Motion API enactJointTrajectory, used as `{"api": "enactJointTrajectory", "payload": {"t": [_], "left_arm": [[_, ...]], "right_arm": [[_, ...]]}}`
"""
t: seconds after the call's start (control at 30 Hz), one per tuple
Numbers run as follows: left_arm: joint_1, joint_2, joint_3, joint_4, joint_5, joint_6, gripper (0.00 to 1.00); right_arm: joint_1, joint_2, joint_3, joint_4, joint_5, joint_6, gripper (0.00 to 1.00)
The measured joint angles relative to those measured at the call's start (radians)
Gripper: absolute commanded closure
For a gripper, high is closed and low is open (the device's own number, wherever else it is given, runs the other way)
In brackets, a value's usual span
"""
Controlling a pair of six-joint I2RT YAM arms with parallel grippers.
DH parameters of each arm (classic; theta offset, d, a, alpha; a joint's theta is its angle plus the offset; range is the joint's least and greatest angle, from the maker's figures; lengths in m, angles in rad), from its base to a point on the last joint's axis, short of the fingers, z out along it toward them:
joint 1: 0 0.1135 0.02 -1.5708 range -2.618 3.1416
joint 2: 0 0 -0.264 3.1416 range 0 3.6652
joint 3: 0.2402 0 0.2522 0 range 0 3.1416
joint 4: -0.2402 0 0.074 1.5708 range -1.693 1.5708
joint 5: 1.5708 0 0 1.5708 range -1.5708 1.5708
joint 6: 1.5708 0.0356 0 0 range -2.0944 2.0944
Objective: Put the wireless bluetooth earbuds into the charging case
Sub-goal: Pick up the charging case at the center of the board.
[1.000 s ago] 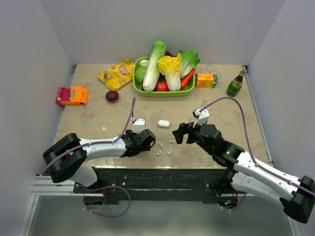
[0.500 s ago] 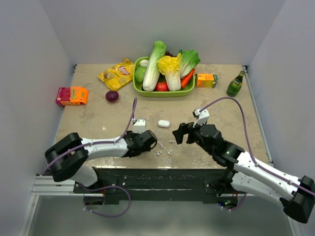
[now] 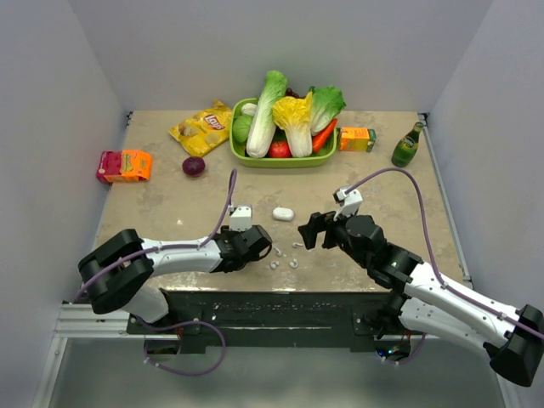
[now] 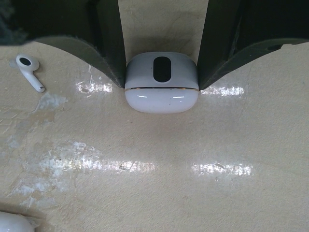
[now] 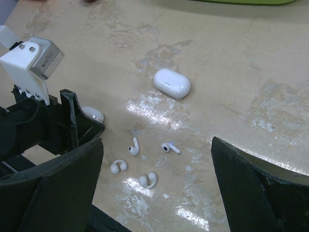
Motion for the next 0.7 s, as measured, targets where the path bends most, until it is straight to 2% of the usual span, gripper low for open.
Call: {"api": "enactJointTrajectory", "payload": {"t": [0.03,0.07,0.23,0.37,0.43,0.57,0.7], "left_arm": [[0.000,-0.005,-0.005,0.006,0.000,0.000,0.97],[0.000,-0.010,-0.010,0.013,0.000,0.000,1.00],[0.000,-0.092,-0.074,0.068,0.024,0.029,1.00],[0.000,-0.224,-0.135,0.149,0.051,0.145,1.00],[0.000,-0.302,-0.167,0.245,0.053,0.215,1.00],[0.000,-0.478,-0.307,0.598,0.093,0.422,1.00],[0.000,-0.489,-0.467,1.009,0.181,0.663,1.00]], "right_arm": [[0.000,-0.001,0.000,0.000,0.000,0.000,0.04],[0.000,-0.002,0.000,-0.001,0.000,0.000,0.04],[0.000,-0.005,0.012,-0.011,-0.002,0.002,0.04],[0.000,0.005,0.082,-0.026,-0.006,0.001,0.05],[0.000,0.018,0.131,-0.028,-0.006,0.001,0.05],[0.000,0.021,0.179,-0.021,-0.014,0.000,0.02],[0.000,0.035,0.212,-0.036,-0.068,-0.022,0.02]]}}
